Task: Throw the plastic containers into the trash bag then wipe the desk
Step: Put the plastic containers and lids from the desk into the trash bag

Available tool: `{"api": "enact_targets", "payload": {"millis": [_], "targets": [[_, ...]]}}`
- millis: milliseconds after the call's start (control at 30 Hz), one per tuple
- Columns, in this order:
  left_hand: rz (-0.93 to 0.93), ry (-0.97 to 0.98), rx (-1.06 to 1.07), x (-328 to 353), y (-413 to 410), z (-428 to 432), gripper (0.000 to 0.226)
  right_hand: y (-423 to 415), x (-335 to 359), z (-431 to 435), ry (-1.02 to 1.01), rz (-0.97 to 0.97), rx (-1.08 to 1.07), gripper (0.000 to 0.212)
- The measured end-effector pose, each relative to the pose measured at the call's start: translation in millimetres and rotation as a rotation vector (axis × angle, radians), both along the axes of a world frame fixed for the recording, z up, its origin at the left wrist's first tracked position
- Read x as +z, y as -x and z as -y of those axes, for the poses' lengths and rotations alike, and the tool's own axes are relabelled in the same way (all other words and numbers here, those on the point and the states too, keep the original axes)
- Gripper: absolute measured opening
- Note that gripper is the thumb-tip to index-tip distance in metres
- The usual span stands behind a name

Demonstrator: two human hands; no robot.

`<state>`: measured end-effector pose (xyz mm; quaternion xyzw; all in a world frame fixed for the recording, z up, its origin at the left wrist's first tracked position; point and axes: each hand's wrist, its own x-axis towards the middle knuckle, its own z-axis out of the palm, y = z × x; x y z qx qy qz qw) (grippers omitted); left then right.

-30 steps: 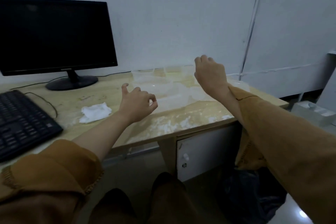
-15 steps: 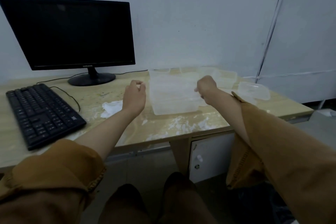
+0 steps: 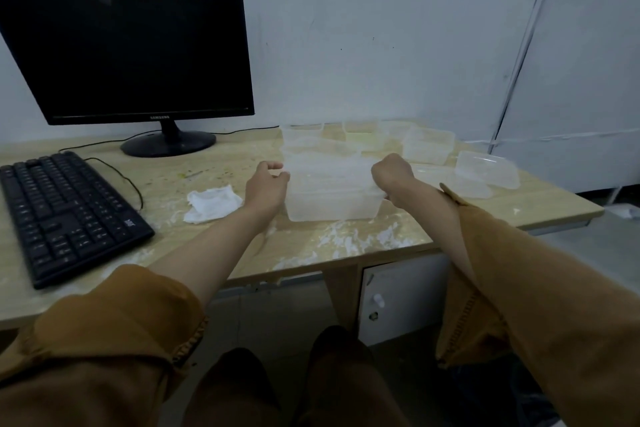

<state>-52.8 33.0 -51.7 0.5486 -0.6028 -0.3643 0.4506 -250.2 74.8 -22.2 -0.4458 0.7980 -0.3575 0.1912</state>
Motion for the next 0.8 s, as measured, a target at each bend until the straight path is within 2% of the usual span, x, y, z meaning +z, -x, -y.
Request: {"api": "enact_targets", "payload": {"millis": [267,433,533,633,667,800], "targets": [[-0.090,-0.049,0.029,4.8,2.0,6.0,0.033,-0.4,14.9,-4.7,0.055,0.087,0.061,0.034],[-0.040,-0.045,-0.004,5.5,-2.3,8.0,0.040,-7.5,6.6,-8.7,0.090,0.111,0.075,0.032],[-0.044,-0.060,0.005,7.3,-4.3,7.0,0.042,-13.5,1.4,-6.5,0.146,0.153,0.075,0.021],[-0.053,-0.092,-0.007,6.8,-6.6,10.4,0.041,-15.0,-1.1,-6.0,0.174,0.228,0.024,0.042],[-0.051,-0.103,-0.015,6.7,-7.1,10.4,0.042,-14.9,-1.8,-5.1,0.170,0.230,0.010,0.043],[-0.006,-0.112,-0.022,5.1,-7.7,13.3,0.046,-22.2,-0.8,-1.6,0.130,0.202,0.048,0.027]]}}
